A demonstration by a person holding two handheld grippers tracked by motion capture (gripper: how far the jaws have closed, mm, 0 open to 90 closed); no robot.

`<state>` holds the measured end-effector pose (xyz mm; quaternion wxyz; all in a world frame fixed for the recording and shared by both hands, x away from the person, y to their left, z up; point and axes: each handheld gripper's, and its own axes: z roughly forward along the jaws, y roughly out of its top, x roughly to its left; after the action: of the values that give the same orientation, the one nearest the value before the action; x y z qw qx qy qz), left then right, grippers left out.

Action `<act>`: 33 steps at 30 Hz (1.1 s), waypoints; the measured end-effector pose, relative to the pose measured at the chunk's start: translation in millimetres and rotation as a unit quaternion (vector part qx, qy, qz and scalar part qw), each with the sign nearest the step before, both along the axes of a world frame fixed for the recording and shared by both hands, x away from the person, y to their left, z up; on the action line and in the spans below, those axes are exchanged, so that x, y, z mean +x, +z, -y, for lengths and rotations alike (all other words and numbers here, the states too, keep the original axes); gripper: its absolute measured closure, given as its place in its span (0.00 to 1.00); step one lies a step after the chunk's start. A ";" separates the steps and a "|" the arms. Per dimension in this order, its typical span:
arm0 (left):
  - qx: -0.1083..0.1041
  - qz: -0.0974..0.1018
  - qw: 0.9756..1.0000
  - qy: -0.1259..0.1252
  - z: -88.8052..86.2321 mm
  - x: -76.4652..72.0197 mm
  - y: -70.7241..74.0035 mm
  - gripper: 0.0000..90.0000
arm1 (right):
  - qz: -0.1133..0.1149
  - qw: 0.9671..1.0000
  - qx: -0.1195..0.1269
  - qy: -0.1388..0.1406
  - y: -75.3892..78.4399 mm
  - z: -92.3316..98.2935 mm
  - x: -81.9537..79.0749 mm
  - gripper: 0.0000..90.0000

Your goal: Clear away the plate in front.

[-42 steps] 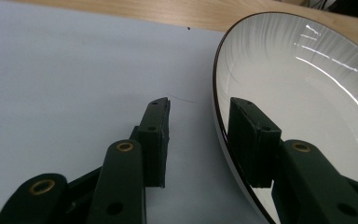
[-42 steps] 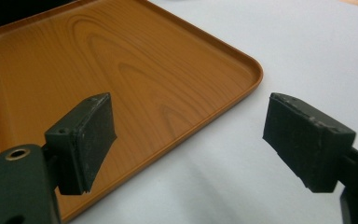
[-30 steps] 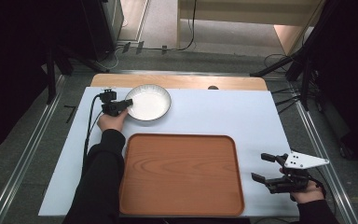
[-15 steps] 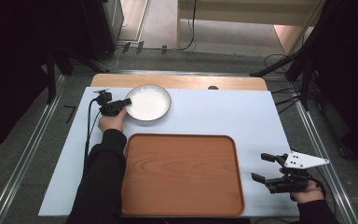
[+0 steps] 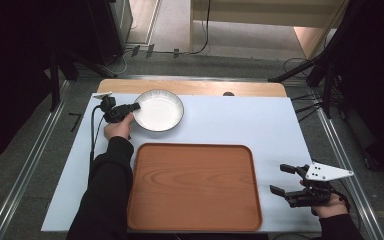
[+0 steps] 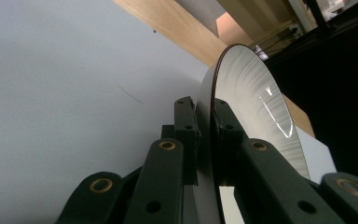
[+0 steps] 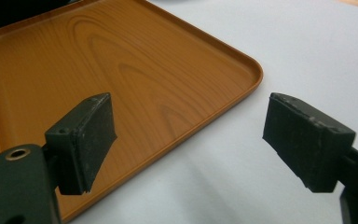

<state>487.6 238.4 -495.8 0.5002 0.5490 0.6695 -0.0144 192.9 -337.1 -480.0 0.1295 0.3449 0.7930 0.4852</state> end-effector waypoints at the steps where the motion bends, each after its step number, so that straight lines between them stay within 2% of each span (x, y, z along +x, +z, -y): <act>1: -0.004 -0.002 1.000 -0.003 -1.6 -0.5 2.2 0.93 | 0.000 1.000 0.000 0.000 0.0 0.0 0.0 0.19; 4: -0.019 -0.002 1.000 -0.010 -4.5 -2.3 9.0 0.93 | 0.000 1.000 -0.002 0.000 0.2 -0.4 0.2 0.19; 5: -0.038 -0.005 0.999 -0.015 -6.0 -2.4 10.4 0.93 | 0.000 1.000 -0.002 0.001 0.2 -0.4 0.2 0.19; 6: -0.040 -0.009 0.999 -0.021 -7.1 -3.2 12.2 0.93 | 0.000 1.000 -0.002 0.001 0.2 -0.4 0.3 0.19; 9: -0.037 -0.007 0.999 -0.035 -8.9 -6.3 18.5 0.93 | -0.001 1.000 -0.003 0.000 0.0 -0.3 0.3 0.19; 17: -0.023 -0.017 0.997 -0.069 -11.7 -17.9 33.3 0.92 | -0.001 1.000 -0.001 -0.001 0.2 -0.4 0.0 0.19; 21: -0.027 -0.018 0.996 -0.085 -10.4 -25.2 38.1 0.92 | 0.002 1.000 -0.003 0.000 0.7 -0.2 0.1 0.19; 25: -0.048 -0.019 0.994 -0.100 -9.6 -33.7 38.4 0.92 | 0.001 1.000 -0.003 -0.001 0.6 -0.4 0.3 0.19; 28: -0.055 -0.021 0.993 -0.105 -8.6 -39.4 37.0 0.92 | 0.001 1.000 -0.003 0.000 0.6 -0.4 0.4 0.19; 33: -0.059 -0.019 0.992 -0.114 -5.3 -50.6 35.5 0.91 | 0.001 1.000 -0.003 0.001 0.5 -0.6 0.5 0.19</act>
<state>436.9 243.7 -460.3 0.5140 0.5914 0.6095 -0.1209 193.4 -336.4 -479.6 0.1312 0.3434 0.7947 0.4830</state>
